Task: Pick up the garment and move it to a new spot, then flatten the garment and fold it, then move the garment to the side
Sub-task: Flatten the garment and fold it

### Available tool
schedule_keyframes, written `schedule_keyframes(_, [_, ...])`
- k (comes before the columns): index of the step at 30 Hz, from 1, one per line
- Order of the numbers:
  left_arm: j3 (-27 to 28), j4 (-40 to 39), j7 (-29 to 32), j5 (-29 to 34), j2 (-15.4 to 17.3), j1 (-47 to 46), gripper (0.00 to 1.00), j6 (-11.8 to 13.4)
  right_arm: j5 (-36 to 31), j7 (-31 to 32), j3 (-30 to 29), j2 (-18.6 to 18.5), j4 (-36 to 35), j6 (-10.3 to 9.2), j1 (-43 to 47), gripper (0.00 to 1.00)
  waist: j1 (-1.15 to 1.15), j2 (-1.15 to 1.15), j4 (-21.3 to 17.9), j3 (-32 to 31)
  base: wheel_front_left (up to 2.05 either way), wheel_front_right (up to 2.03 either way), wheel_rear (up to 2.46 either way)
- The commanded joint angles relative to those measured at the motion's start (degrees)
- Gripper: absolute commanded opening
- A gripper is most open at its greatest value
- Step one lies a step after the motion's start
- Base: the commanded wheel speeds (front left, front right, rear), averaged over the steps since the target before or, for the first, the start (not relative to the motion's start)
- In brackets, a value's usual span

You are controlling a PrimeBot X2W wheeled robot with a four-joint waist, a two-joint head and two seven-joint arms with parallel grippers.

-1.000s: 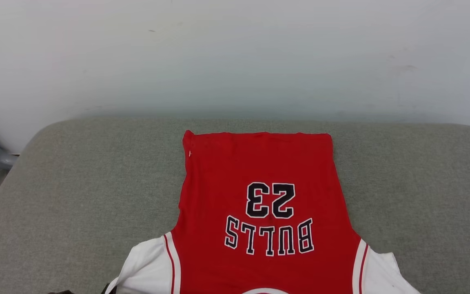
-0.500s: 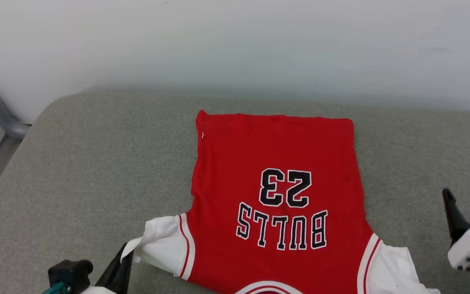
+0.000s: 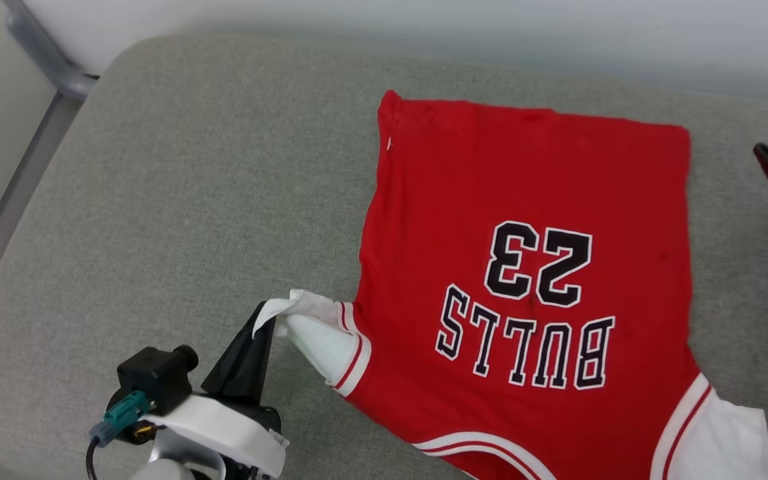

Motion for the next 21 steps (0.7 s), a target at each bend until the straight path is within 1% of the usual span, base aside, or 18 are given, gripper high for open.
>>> schedule_keyframes(1, [0.0, 0.2, -0.5, 0.8, -1.1, -1.9, 0.00, -0.9, -1.5, 3.0, 0.8, -1.2, 1.6, -0.02, -4.5, 1.00, -0.02, 0.00, 3.6, 4.9, 0.00, 0.00, 0.00])
schedule_keyframes(2, [0.0, 0.2, -0.5, 1.0, -1.5, -2.6, 0.00, -1.3, -2.2, 4.8, 1.2, -1.5, 2.3, -0.02, -6.7, 1.00, -0.02, 0.00, 4.1, 6.0, 0.00, 0.00, 0.00])
schedule_keyframes(3, [0.3, 0.4, -0.7, 1.9, -2.8, -4.3, 0.00, -2.6, -4.2, 7.9, 1.8, -2.0, 4.2, -0.02, -12.2, 1.00, -0.02, 0.00, 5.1, 8.9, 0.00, 0.00, 0.00])
schedule_keyframes(4, [0.4, 0.4, -0.7, 2.2, -3.2, -4.9, 0.00, -3.1, -4.9, 9.0, 1.5, -2.1, 5.0, -0.02, -13.9, 1.00, -0.02, 0.00, 5.5, 9.9, 0.00, 0.00, 0.00])
schedule_keyframes(5, [0.4, 0.4, -0.7, 2.2, -3.2, -4.9, 0.00, -3.1, -4.9, 9.0, 1.5, -2.1, 5.0, -0.02, -13.9, 1.00, -0.02, 0.00, 5.5, 9.9, 0.00, 0.00, 0.00])
schedule_keyframes(11, [1.1, 1.1, -0.9, 3.3, -5.8, -7.4, 0.00, -5.8, -8.2, 12.0, 0.8, -2.3, 8.7, -0.02, -20.7, 1.00, -0.02, 0.00, 7.4, 15.1, 0.00, 0.00, 0.00])
schedule_keyframes(17, [3.2, 2.4, -0.9, 5.0, -8.1, -8.7, 0.00, -8.4, -9.2, 14.8, 1.8, -0.8, 13.2, -0.02, -21.2, 1.00, -0.02, 0.00, 8.1, 18.0, 0.00, 0.00, 0.00])
schedule_keyframes(18, [4.2, 3.2, -0.9, 6.0, -9.0, -8.6, 0.00, -9.3, -8.2, 18.2, 1.7, 0.0, 16.8, -0.01, -19.6, 1.00, -0.02, 0.00, 8.0, 18.1, 0.00, 0.00, 0.00])
schedule_keyframes(19, [4.5, 3.4, -0.9, 6.2, -9.3, -8.6, 0.00, -9.6, -8.3, 19.1, 1.5, -0.1, 17.8, -0.01, -19.1, 0.98, -0.02, 0.00, 8.1, 18.1, 0.00, 0.00, 0.00])
schedule_keyframes(20, [4.7, 3.6, -0.9, 6.6, -9.6, -8.6, 0.00, -10.0, -8.6, 20.4, 1.3, -0.3, 18.8, -0.02, -18.5, 0.40, -0.02, 0.00, 8.1, 18.0, 0.00, 0.00, 0.00])
schedule_keyframes(21, [5.0, 3.8, -0.9, 6.8, -9.8, -8.5, 0.00, -10.2, -8.7, 21.1, 0.9, -0.3, 19.4, -0.02, -18.3, 0.00, -0.02, 0.00, 8.1, 17.9, 0.00, 0.00, 0.00])
